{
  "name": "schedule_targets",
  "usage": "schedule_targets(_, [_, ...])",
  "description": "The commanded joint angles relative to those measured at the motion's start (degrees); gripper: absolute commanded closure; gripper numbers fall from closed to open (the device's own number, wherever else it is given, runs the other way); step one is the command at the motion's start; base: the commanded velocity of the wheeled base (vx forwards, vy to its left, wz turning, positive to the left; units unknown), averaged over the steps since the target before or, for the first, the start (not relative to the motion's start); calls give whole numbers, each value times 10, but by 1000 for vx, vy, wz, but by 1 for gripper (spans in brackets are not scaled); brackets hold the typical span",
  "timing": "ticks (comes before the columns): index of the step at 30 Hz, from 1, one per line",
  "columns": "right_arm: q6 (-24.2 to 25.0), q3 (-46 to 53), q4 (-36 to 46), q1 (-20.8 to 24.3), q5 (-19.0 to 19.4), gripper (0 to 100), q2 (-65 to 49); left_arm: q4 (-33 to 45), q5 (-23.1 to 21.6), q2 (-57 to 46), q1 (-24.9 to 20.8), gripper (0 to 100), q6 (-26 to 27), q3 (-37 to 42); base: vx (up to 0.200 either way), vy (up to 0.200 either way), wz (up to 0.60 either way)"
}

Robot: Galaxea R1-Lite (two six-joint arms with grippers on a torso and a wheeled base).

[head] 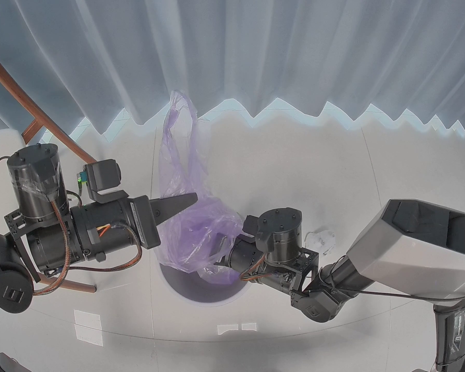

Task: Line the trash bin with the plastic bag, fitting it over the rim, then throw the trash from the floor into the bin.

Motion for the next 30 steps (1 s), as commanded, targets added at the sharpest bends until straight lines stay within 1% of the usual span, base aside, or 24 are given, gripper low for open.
schedule_targets(1, [-4, -5, 4, 2, -1, 100, 13, 0, 1, -2, 0, 100, 0, 11, 0, 0, 0])
schedule_targets(4, [-3, 17, 20, 5, -2, 100, 0, 1, 1, -3, -1, 100, 0, 14, 0, 0, 0])
schedule_targets(6, [-4, 71, 47, 7, -7, 100, -26, 2, 2, -2, -1, 100, 3, 22, 0, 0, 0])
schedule_targets(10, [11, 143, 53, 7, -7, 100, -89, 8, 2, -1, -1, 100, 28, 32, 0, 0, 0])
schedule_targets(12, [29, 201, 65, 14, -5, 100, -142, 8, 0, 0, -1, 100, 34, 39, 0, 0, 0])
schedule_targets(14, [30, 261, 97, 24, -5, 100, -182, 8, -1, 1, -1, 100, 38, 44, 0, 0, 0])
schedule_targets(15, [29, 265, 100, 24, -5, 100, -185, 8, -1, 1, -1, 100, 38, 45, 0, 0, 0])
schedule_targets(16, [28, 313, 126, 24, -5, 100, -222, 8, -1, 3, -1, 100, 47, 49, 0, 0, 0])
schedule_targets(19, [30, 376, 136, 24, -1, 100, -270, 8, -3, 3, -3, 100, 62, 56, 0, 0, 0])
schedule_targets(21, [27, 417, 132, 22, 2, 100, -300, 8, -3, 3, -14, 100, 66, 63, 0, 0, 0])
schedule_targets(23, [27, 431, 132, 14, 3, 100, -319, 8, -3, 3, -29, 100, 66, 66, 0, 0, 0])
schedule_targets(27, [26, 432, 132, -33, 3, 100, -335, 8, -2, 3, -58, 100, 66, 69, 0, 0, 0])
schedule_targets(28, [26, 432, 132, -33, 3, 100, -335, 8, -2, 3, -58, 100, 66, 69, 0, 0, 0])
schedule_targets(29, [25, 418, 132, -53, 3, 100, -343, 9, -2, 3, -72, 100, 66, 80, 0, 0, 0])
schedule_targets(30, [25, 414, 133, -57, 3, 100, -345, 9, -2, 3, -75, 100, 66, 84, 0, 0, 0])
